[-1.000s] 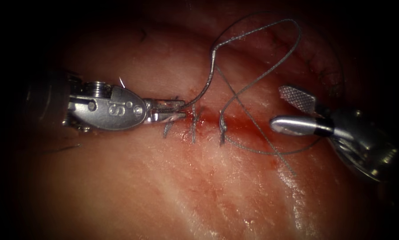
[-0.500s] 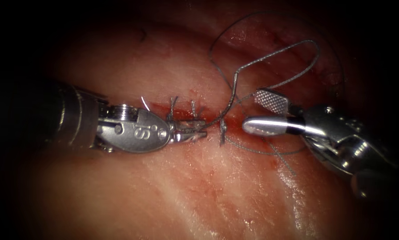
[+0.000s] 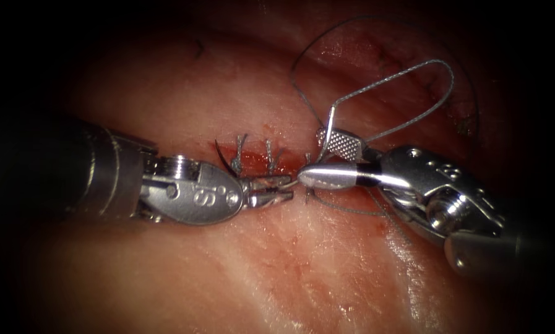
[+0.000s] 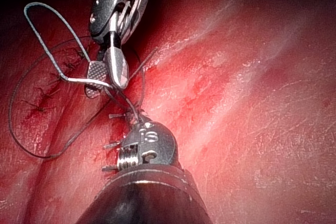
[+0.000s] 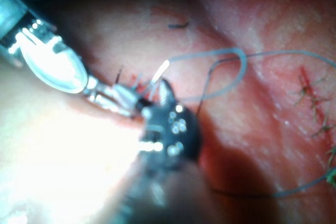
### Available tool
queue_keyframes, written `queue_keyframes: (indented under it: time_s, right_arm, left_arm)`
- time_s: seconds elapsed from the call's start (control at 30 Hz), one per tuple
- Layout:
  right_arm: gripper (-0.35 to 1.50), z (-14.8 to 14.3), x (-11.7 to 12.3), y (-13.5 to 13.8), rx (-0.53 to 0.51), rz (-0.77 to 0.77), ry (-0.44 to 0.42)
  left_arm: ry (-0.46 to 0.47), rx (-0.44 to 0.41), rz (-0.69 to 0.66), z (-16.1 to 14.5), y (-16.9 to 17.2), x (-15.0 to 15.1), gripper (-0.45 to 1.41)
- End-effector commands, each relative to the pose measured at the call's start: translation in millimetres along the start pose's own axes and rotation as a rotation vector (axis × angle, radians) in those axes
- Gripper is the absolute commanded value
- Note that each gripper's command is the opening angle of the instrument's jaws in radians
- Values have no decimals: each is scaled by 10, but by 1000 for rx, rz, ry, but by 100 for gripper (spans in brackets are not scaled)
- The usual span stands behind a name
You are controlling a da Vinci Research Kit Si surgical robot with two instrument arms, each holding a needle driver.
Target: Wound Closure
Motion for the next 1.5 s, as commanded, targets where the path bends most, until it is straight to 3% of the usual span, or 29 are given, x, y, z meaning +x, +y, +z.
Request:
queue_keyframes:
  time_s: [0.03,0.4,0.5,0.53,0.57,0.6,0.67,0.7,0.73,0.77,0.93,1.1,1.37,1.5]
  right_arm:
    - [115,6,-5,-1,2,2,-4]
    - [115,8,-3,3,-1,3,-4]
    - [101,6,-3,1,0,3,-4]
    - [69,6,-3,0,0,4,-5]
    - [2,5,-2,0,-1,5,-2]
    - [-35,4,-2,0,-1,4,-5]
    - [-35,3,-2,0,-1,-2,-5]
    - [-35,2,-2,1,3,-25,-7]
    - [-35,1,-2,1,4,-37,-8]
    - [-35,0,-2,2,8,-55,-9]
    - [-35,-10,-1,7,24,-144,-10]
    - [-35,-22,4,11,51,-284,-18]
    - [-35,-23,5,-3,137,-570,-26]
    - [-35,-25,5,-9,203,-706,-29]
  left_arm:
    - [-1,-2,-3,6,7,-1,-45]
    - [1,-3,0,8,11,5,-45]
    - [3,-3,0,9,12,6,-45]
    - [3,-3,0,9,12,5,-45]
    - [3,-3,0,9,12,5,-45]
    - [3,-3,6,9,12,5,-45]
    - [3,-3,6,9,12,6,-45]
    - [3,-3,5,9,12,6,-37]
    - [3,-3,5,9,11,6,14]
    - [3,-3,10,10,10,6,37]
    - [42,-6,-92,8,4,9,59]
    - [166,-112,-319,-8,-9,29,56]
    - [278,-336,-664,-27,-24,53,42]
    - [227,-372,-711,-26,-42,50,41]
